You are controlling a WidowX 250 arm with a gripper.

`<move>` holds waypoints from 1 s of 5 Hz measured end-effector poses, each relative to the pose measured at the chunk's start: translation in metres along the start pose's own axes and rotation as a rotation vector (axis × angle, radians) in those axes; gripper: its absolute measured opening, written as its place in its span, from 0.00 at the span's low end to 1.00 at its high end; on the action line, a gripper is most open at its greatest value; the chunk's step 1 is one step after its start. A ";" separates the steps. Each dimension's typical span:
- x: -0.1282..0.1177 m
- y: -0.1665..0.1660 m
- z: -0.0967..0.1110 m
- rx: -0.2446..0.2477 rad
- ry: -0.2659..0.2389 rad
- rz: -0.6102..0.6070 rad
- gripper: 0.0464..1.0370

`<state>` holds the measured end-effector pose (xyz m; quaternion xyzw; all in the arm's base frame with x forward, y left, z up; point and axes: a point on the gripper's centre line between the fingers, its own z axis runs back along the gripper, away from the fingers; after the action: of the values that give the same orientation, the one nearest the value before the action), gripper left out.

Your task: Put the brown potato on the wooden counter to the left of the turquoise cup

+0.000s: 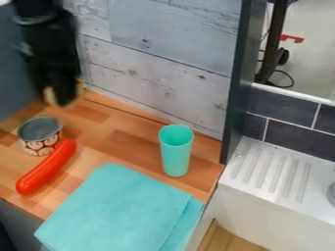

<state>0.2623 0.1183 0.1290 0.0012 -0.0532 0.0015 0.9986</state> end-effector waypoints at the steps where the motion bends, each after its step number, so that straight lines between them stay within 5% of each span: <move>1: 0.011 -0.037 -0.034 -0.002 0.039 -0.033 0.49; 2: 0.022 -0.047 -0.054 0.035 0.041 -0.032 0.49; 4: 0.037 -0.033 -0.083 0.084 0.126 -0.029 0.49; 5: 0.048 -0.025 -0.096 0.097 0.217 -0.056 0.49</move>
<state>0.3198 0.0932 0.0390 0.0508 0.0556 -0.0239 0.9969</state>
